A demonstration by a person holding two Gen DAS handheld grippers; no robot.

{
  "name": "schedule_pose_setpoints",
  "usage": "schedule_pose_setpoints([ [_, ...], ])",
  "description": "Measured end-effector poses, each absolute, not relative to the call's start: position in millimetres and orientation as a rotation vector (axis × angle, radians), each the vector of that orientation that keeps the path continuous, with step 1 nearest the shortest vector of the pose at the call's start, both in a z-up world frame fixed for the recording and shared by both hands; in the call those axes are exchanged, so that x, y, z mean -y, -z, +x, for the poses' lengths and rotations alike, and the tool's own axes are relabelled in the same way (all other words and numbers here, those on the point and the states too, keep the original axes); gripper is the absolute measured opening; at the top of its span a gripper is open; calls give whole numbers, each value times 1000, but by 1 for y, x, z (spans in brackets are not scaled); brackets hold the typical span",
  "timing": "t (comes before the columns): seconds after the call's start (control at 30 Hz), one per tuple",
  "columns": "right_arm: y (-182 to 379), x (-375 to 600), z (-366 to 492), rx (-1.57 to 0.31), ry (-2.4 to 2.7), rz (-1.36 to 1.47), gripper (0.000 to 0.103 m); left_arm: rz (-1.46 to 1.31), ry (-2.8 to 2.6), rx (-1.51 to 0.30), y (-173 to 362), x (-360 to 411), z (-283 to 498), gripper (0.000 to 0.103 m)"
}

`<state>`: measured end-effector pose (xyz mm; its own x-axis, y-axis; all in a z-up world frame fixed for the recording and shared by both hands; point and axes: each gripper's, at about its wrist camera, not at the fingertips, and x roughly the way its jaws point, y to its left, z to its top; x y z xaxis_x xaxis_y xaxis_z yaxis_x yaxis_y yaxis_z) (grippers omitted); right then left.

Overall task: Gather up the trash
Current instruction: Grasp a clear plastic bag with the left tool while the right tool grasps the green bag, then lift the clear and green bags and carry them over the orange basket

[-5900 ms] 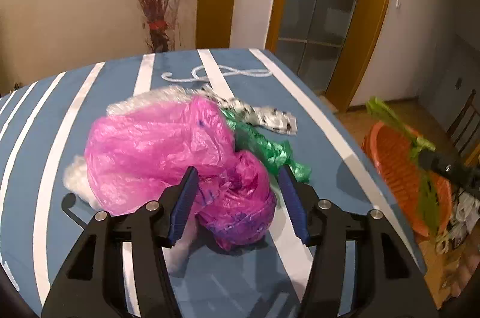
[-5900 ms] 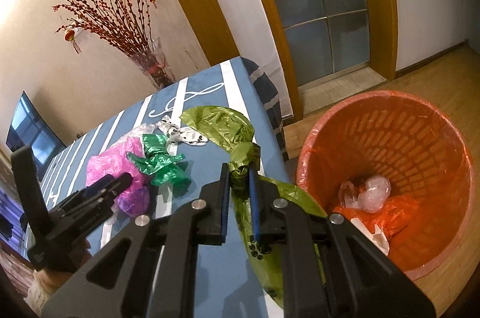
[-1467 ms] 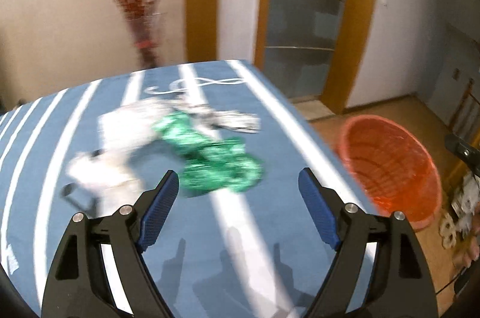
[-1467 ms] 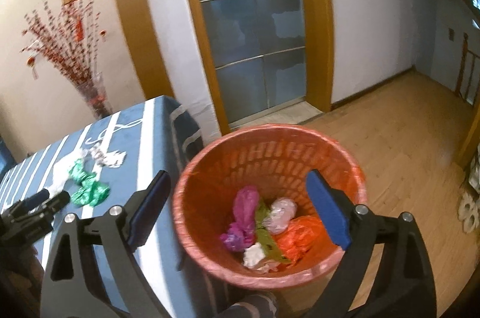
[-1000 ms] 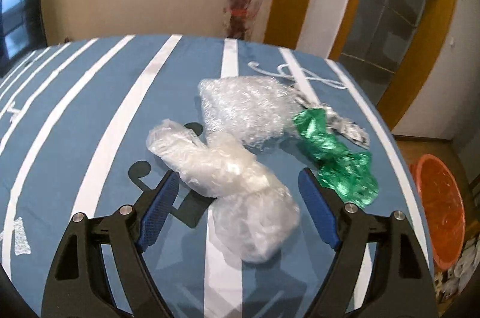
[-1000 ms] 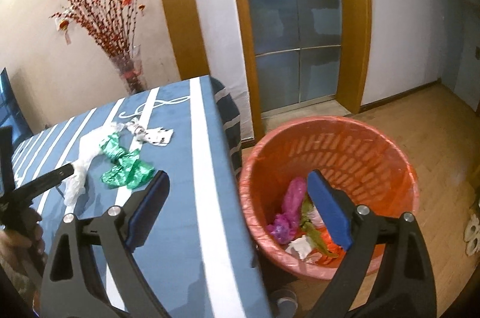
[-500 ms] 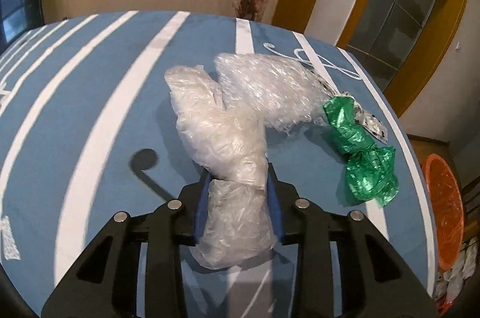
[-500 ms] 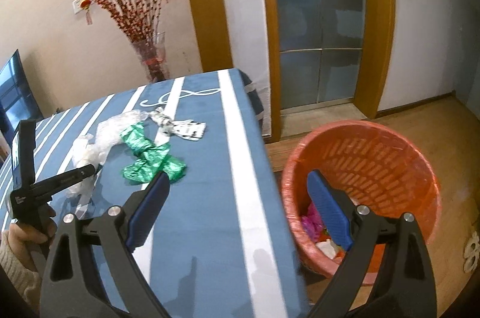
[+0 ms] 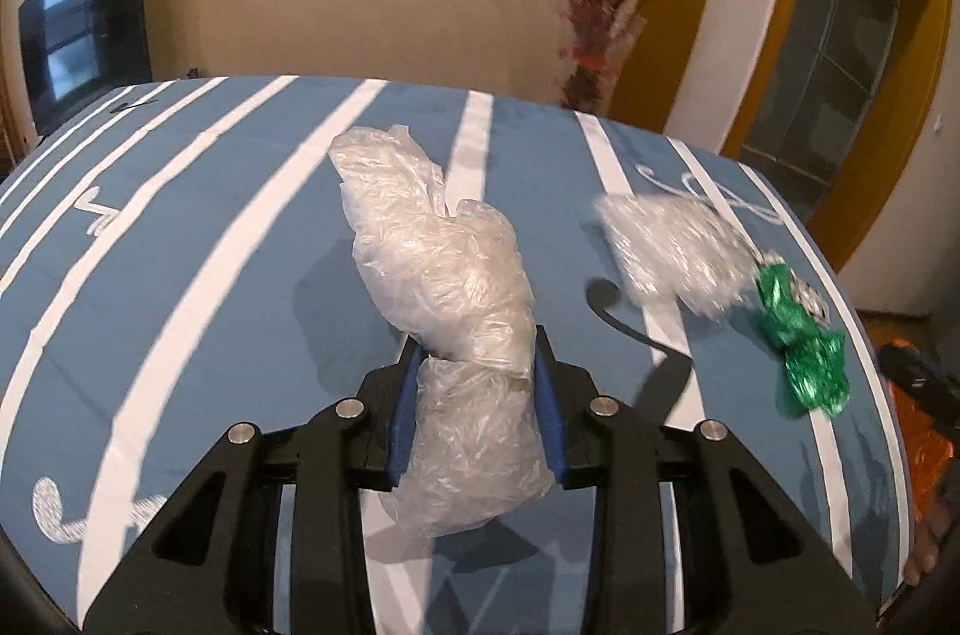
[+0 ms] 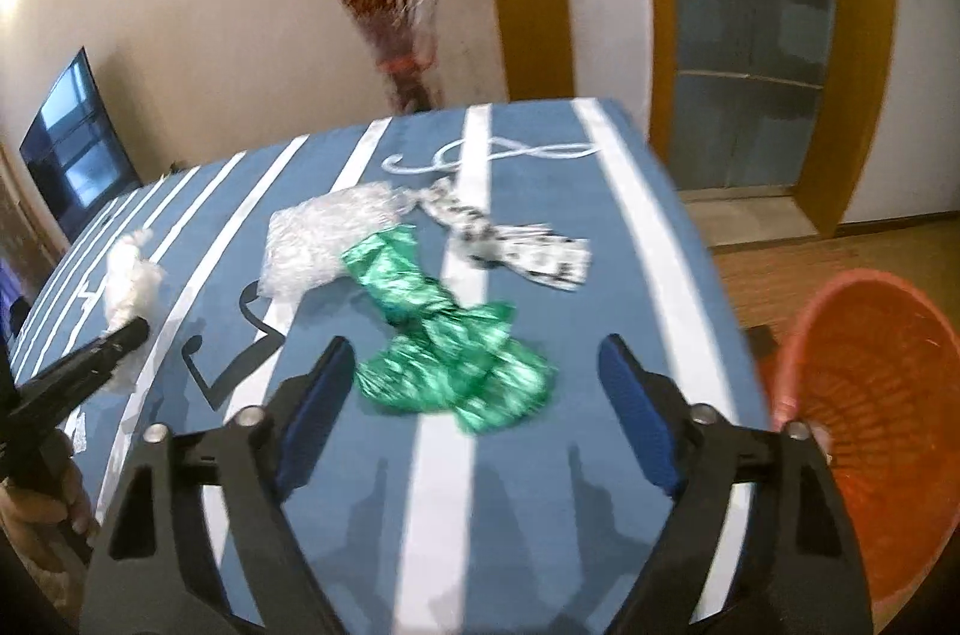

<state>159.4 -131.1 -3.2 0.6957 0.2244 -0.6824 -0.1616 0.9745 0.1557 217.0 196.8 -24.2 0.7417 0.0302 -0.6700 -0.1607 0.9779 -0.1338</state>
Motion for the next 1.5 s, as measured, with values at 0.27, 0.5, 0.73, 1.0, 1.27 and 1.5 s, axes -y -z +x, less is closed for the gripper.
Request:
schedule_pose_setpoints([
  [0.27, 18, 92, 205, -842, -217, 6, 68, -209, -100, -727, 25, -208, 229, 34],
  [0.5, 31, 78, 216, -875, -208, -61, 57, -205, -79, -735, 29, -204, 230, 34],
  [0.73, 44, 87, 212, -911, -207, -54, 23, -190, -51, -737, 29, -192, 228, 34],
  [1.0, 39, 117, 190, -891, -198, 26, 21, -173, 4, -739, 24, -167, 223, 34],
  [1.27, 16, 155, 156, -802, -143, 92, 21, -136, 93, -719, 13, -122, 209, 34],
  [1.5, -3, 201, 118, -716, -58, 142, 20, -85, 185, -694, 4, -71, 197, 34],
])
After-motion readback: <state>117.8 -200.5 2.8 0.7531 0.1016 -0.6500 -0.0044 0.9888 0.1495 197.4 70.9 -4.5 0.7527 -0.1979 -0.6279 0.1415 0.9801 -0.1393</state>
